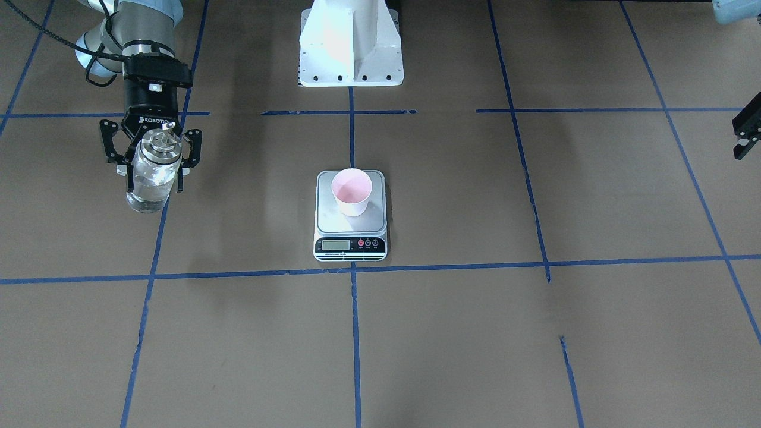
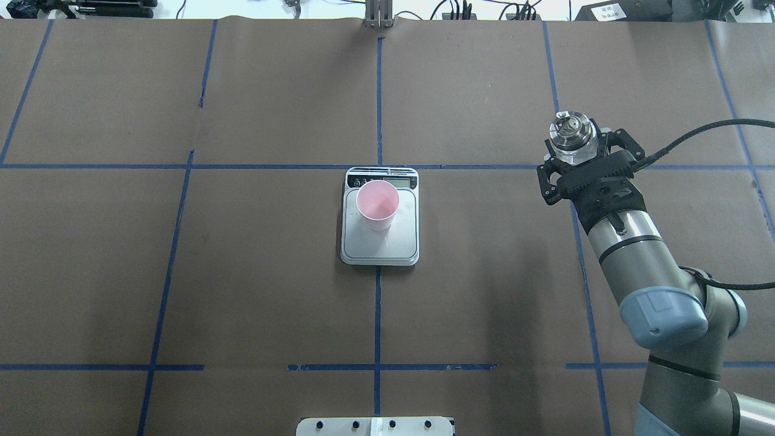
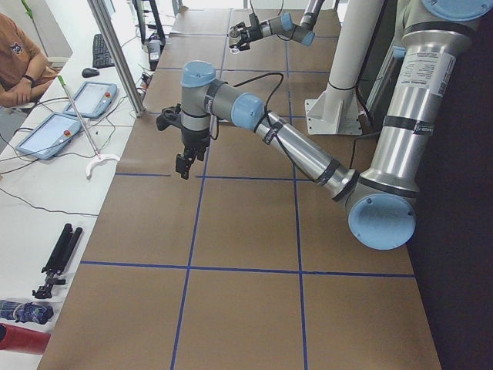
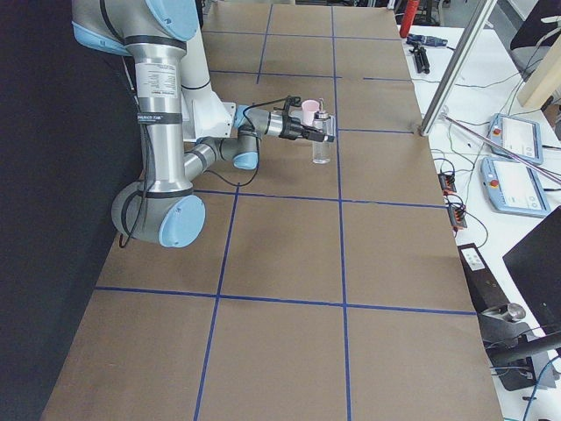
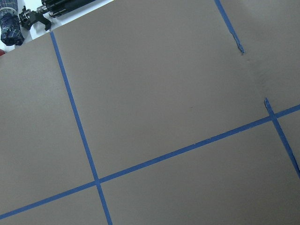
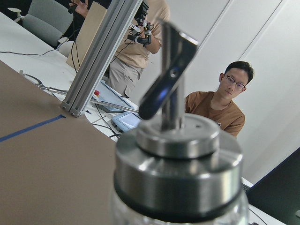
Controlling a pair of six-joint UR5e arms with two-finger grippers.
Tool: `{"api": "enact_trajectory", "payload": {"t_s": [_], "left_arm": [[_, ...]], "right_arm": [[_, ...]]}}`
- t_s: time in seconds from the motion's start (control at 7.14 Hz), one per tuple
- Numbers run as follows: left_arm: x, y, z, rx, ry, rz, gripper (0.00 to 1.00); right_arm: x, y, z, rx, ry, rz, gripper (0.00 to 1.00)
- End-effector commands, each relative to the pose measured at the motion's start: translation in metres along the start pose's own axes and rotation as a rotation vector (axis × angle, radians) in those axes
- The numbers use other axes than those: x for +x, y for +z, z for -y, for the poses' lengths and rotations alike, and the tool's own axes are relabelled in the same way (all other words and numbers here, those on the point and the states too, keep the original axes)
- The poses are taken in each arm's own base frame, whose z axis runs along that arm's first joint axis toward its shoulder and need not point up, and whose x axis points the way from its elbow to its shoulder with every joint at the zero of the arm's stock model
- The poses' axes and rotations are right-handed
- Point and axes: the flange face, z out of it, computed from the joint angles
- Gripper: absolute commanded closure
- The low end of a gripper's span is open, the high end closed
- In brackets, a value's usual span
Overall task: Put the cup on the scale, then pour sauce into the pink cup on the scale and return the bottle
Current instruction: 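Lift the dispenser bottle with the right gripper off the table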
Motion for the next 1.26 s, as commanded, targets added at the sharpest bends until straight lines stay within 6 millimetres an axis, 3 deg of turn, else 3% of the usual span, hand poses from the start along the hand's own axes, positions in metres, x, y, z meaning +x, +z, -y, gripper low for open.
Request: {"api": "enact_trajectory", "payload": {"t_s": [0.0, 0.56, 0.84, 0.98, 1.12], "left_arm": [[-0.001, 0.002, -0.001, -0.003, 0.0, 0.002, 0.0], [-0.002, 0.003, -0.003, -0.011, -0.006, 0.0, 0.0], [-0.002, 0.0, -0.002, -0.004, -0.004, 0.001, 0.0], [0.0, 0.001, -0.002, -0.006, -0.002, -0.001, 0.0], [-0.001, 0.002, -0.002, -0.008, -0.004, -0.001, 0.0]], "right_arm": [[-0.007, 0.0, 0.015, -0.006, -0.107, -0.063, 1.0], [-0.024, 0.0, 0.034, 0.003, -0.098, -0.059, 1.0], [-0.036, 0.014, 0.014, -0.015, -0.223, -0.136, 1.0], [-0.056, 0.012, 0.029, 0.006, -0.312, -0.191, 1.0], [-0.063, 0.009, 0.033, 0.01, -0.319, -0.188, 1.0]]}}
